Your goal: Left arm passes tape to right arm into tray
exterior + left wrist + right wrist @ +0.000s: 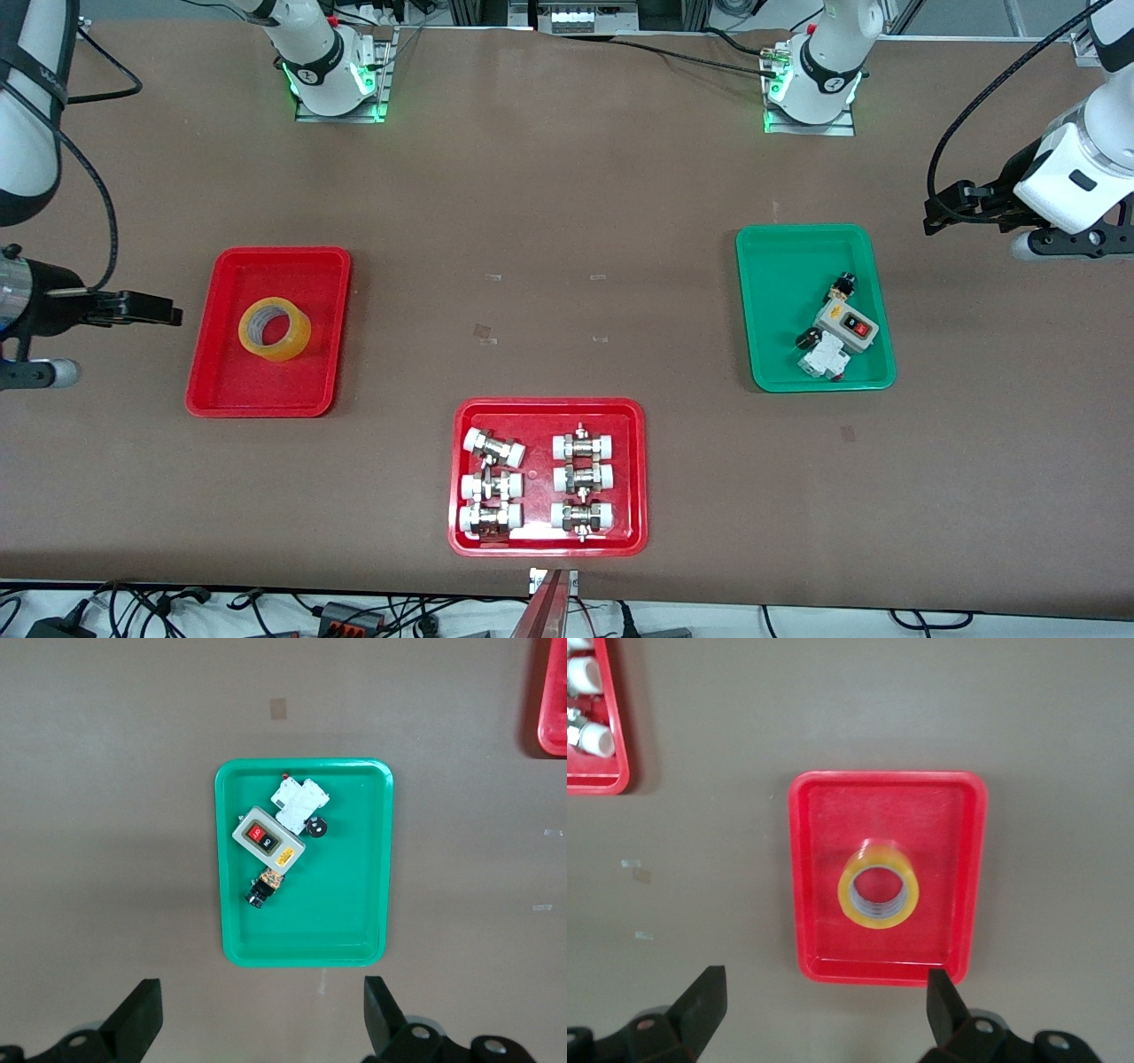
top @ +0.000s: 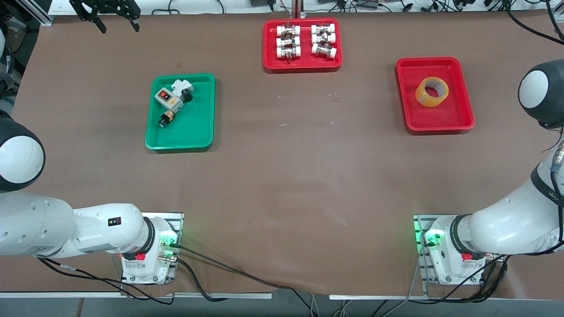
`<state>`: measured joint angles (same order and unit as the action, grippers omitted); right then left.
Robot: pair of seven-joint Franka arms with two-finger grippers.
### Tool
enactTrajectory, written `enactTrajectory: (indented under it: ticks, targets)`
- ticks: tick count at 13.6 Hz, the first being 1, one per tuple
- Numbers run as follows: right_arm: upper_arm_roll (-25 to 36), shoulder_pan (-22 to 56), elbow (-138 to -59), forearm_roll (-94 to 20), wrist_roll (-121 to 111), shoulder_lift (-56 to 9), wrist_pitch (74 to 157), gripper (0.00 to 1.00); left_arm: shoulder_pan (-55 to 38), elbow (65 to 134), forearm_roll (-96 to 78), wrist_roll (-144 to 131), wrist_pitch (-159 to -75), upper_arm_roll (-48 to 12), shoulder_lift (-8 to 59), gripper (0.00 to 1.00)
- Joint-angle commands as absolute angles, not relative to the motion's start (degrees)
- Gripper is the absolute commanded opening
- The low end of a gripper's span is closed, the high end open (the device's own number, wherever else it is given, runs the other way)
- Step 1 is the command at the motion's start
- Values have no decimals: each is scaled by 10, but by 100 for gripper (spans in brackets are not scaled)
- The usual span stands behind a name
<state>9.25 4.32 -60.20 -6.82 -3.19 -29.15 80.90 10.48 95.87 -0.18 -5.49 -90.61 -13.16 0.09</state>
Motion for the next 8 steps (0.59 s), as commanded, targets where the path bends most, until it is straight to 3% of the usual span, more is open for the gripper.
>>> enactTrajectory:
  ticks: [1, 3, 5, 8]
  targets:
    - [104, 38, -590, -53, -18, -283, 804, 100, 108, 961, -2, -47, -905, -134, -9, 100]
    - [108, 40, -592, -51, -18, -280, 840, 100, 108, 961, -2, -47, -905, -134, -9, 100]
    - [99, 31, -653, -44, -18, -237, 897, 100, 108, 961, -2, -47, -905, -134, -9, 100]
    - [6, -36, -718, -1, -18, -187, 948, 100, 108, 961, -2, -47, -906, -134, -9, 100]
